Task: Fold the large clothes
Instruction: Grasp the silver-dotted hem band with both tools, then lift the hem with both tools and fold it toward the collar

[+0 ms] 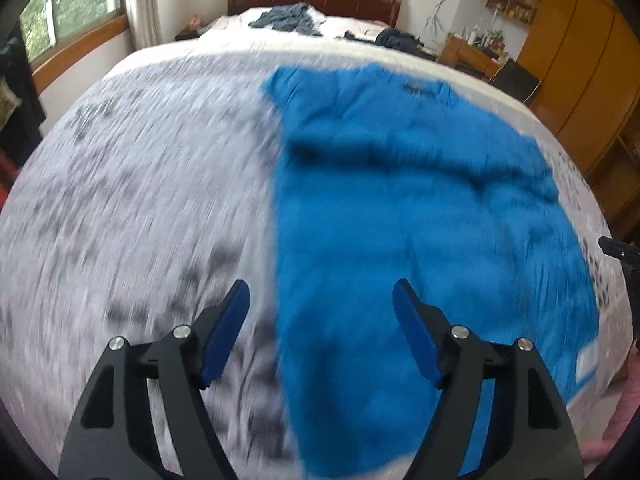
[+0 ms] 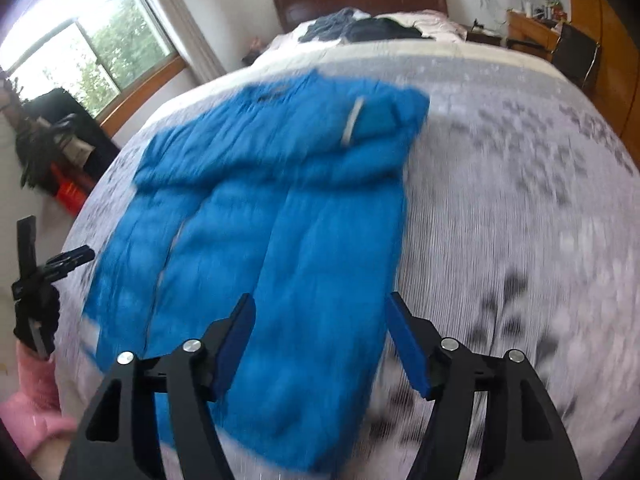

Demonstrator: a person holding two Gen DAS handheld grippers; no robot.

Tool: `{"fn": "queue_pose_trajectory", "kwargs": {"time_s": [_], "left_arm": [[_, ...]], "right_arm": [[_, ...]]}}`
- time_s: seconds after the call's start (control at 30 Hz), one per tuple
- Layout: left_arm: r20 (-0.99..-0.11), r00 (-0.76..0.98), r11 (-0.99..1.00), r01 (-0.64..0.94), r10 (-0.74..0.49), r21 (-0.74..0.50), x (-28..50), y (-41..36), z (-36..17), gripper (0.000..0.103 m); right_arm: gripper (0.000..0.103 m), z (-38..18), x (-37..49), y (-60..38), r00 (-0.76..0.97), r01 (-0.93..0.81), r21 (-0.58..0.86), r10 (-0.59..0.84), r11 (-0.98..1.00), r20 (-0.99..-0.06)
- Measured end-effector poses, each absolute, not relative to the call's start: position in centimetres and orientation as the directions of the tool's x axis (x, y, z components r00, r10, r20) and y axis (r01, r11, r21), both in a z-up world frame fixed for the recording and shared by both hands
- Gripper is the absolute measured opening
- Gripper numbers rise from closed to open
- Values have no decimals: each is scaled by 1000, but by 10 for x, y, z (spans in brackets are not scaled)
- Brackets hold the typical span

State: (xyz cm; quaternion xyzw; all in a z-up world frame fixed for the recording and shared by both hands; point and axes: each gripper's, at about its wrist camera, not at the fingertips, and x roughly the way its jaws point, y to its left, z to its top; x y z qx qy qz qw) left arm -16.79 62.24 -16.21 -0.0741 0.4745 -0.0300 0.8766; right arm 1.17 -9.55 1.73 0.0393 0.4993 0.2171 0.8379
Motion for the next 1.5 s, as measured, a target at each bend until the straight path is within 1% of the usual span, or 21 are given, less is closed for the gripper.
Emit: {"fn": "queue_pose_trajectory", "kwargs": {"time_s": [0.17, 0.33, 0.43, 0.63, 0.67, 0.73, 0.77, 0.83, 0.87, 0.93, 0.97, 1.0, 1.03, 1.07, 1.13, 1.2, 1.3, 1.5], "left_arm": [[-835, 519, 967, -58, -182, -247, -221, 634, -182, 74], [-815, 500, 938, -17, -293, -347, -244, 629, -194, 74], [-817, 486, 935, 0, -310, -355, -249, 622, -199, 75], [-819, 485, 938, 7, -305, -345, -255, 615, -204, 77], [-814, 482, 933, 16, -323, -360, -254, 612, -205, 77], [-801, 463, 913, 47, -379, -405, -253, 604, -205, 77], [-796, 461, 908, 57, -393, -415, -253, 602, -206, 77], [-799, 461, 911, 55, -386, -408, -253, 600, -207, 76], [-800, 465, 913, 46, -379, -406, -253, 599, -207, 74], [-808, 469, 923, 38, -355, -383, -253, 597, -206, 59], [-808, 470, 923, 37, -354, -383, -253, 596, -205, 56], [-809, 470, 923, 33, -352, -383, -253, 597, -204, 49], [-812, 472, 926, 29, -344, -376, -252, 597, -203, 42], [-812, 474, 928, 30, -341, -372, -252, 598, -201, 39], [-808, 489, 933, 37, -330, -358, -253, 598, -196, 24], [-790, 514, 932, 55, -335, -359, -255, 599, -185, 18], [-745, 553, 916, 86, -372, -393, -255, 602, -165, 14], [-638, 634, 879, 151, -437, -452, -239, 607, -121, 13]], "right_arm": [[72, -2, -48, -109, 383, -316, 295, 406, 902, -830], [73, -21, -83, -113, 334, -316, 333, 433, 888, -837], [73, -30, -95, -110, 326, -317, 324, 423, 891, -845], [73, -42, -102, -104, 306, -325, 364, 461, 873, -833], [73, -42, -102, -103, 308, -330, 366, 466, 870, -830], [66, -43, -101, -100, 301, -338, 382, 483, 860, -822], [64, -44, -100, -98, 299, -341, 383, 485, 858, -822], [56, -45, -97, -95, 296, -348, 385, 490, 855, -820], [52, -45, -95, -96, 294, -345, 395, 497, 852, -816], [39, -45, -93, -97, 291, -336, 415, 512, 846, -808], [36, -45, -93, -98, 293, -335, 419, 516, 844, -805], [33, -44, -93, -98, 293, -335, 424, 521, 841, -802], [27, -42, -93, -99, 300, -337, 420, 519, 842, -800], [25, -40, -93, -101, 303, -341, 420, 521, 841, -798], [19, -34, -94, -102, 315, -349, 424, 531, 836, -787], [16, -26, -94, -104, 322, -351, 449, 556, 822, -766], [13, -12, -93, -108, 335, -358, 473, 583, 805, -740], [11, 31, -83, -112, 381, -406, 495, 635, 768, -672]]}}
